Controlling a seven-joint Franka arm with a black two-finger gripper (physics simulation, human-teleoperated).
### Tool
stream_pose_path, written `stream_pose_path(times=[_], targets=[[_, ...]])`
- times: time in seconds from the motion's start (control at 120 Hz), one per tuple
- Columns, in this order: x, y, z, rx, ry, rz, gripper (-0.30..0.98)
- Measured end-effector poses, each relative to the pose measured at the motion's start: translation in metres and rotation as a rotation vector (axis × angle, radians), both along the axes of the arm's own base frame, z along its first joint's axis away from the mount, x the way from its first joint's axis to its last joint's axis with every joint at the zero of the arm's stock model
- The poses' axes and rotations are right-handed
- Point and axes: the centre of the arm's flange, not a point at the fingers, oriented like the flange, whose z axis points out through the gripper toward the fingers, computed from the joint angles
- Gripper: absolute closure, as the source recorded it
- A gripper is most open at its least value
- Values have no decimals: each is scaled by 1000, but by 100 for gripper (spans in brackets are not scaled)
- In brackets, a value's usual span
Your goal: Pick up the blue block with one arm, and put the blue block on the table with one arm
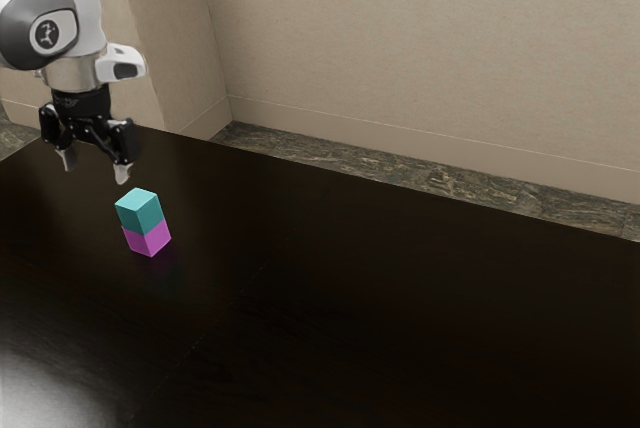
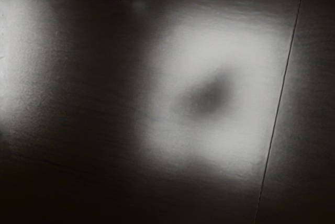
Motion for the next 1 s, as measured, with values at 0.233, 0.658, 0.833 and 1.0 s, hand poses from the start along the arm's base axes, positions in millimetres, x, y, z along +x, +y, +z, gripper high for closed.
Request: stream_pose_path(times=[0.233, 0.658, 0.833, 1.0], targets=[[18, 42, -19, 10, -69, -14, 0], [37, 71, -50, -41, -85, -46, 0], [41, 79, -37, -42, -109, -60, 0], [56, 101, -41, -48, -109, -76, 0]])
